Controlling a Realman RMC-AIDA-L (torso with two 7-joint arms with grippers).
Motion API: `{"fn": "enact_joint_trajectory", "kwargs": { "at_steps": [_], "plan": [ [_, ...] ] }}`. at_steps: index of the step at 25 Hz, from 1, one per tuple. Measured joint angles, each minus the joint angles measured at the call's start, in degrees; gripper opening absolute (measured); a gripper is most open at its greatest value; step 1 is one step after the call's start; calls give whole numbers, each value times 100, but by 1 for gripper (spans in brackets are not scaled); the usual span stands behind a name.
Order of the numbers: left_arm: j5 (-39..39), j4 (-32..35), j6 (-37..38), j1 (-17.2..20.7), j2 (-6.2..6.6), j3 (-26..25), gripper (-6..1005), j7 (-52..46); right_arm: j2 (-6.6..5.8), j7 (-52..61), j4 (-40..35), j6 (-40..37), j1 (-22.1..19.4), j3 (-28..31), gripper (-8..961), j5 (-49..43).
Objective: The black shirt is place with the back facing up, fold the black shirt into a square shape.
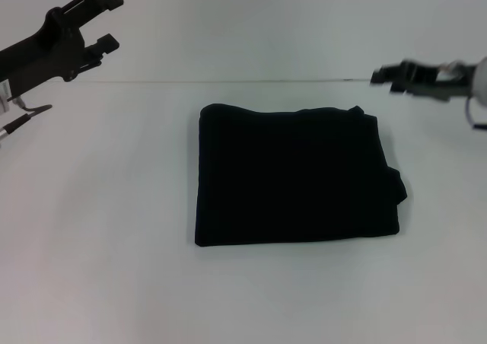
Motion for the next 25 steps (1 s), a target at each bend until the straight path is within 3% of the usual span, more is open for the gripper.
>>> {"fn": "enact_joint_trajectory", "kwargs": {
  "at_steps": [3,7,10,15,22,25],
  "plan": [
    [299,17,384,22,101,166,884,-209,9,-301,-670,-678,-281,400,599,232],
    [1297,78,1186,8,274,450,884,-705,-227,-379,-675,-1201,-379,652,622,345],
    [2052,210,1799,-76,308,480,858,-1011,-259,-369,-713,-1384,-435,845,639,350],
    [2915,124,1852,-190,338,569,816,-1521,-278,-356,-750,-1713,-432,1168,803,358],
    [3032,-9,1310,2,180,653,733,-1594,-284,-353,-744,-1780,-419,1325,871,459],
    [3037,-47,961,44,71,1045,674,-1574,-293,-351,-746,-1782,-415,1403,888,490]
  ]
}}
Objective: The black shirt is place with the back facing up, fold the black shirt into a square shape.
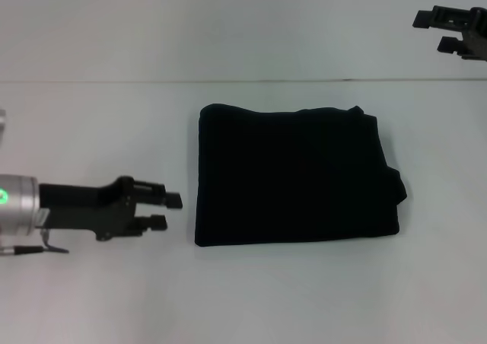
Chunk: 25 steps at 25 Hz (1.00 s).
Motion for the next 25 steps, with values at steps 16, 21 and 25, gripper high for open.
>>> {"fn": "enact_joint_trajectory", "kwargs": {
  "at_steps": [16,21,25],
  "plan": [
    [28,-230,-974,-320,-223,884,332,-76,-42,10,49,-34,-24,100,893,4],
    [94,-289,-1122,-377,-251,967,333,-95,-42,12,58,-44,-26,115,893,3],
    [85,-274,-1148,-383,-265,966,351,-82,-42,13,59,-56,-25,115,893,3]
  ]
}}
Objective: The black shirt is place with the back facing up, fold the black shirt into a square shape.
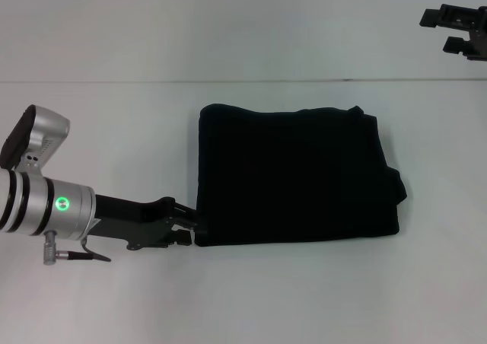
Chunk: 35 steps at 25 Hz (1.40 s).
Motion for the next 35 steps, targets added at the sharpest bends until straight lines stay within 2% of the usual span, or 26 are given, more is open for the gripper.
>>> {"fn": "enact_joint_trajectory", "kwargs": {
  "at_steps": [11,17,27,33,35],
  "plan": [
    [12,-21,-169,-28,-81,32,480,-11,-9,0,-1,-32,-28,60,893,0],
    [46,-25,-230,-91,-167,49,475,11,-19,0,-6,-55,-61,131,893,-1],
    [57,-70,-395,-152,-178,317,454,-230,-36,-29,-5,-132,-102,276,892,0],
    [57,-65,-405,-165,-178,323,216,-283,-46,-31,0,-133,-125,279,892,-1],
    [57,-66,-395,-168,-178,324,169,-287,-46,-30,0,-133,-125,278,892,-1]
  ]
}}
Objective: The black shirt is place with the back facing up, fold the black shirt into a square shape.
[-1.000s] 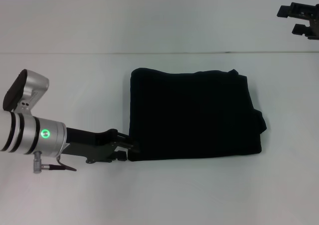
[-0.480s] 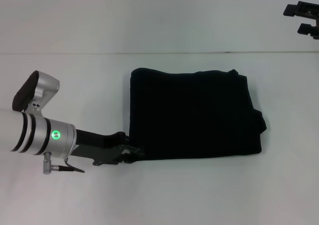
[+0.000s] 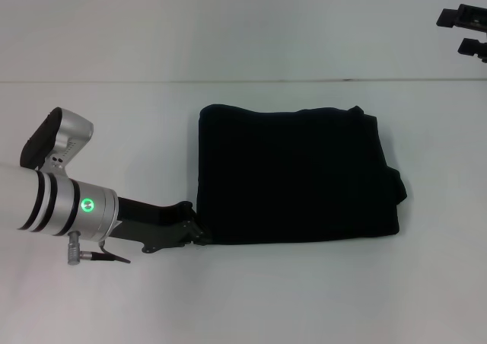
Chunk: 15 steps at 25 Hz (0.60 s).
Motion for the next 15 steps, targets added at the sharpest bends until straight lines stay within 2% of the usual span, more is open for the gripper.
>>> {"fn": "enact_joint_trajectory", "kwargs": {
  "at_steps": [6,15],
  "plan": [
    [-7,4,101,13,25,5,27,19,1,5,0,4,0,0,892,0],
    [-43,200,325,303,138,-124,65,26,-3,9,0,5,-13,10,892,0]
  ]
}}
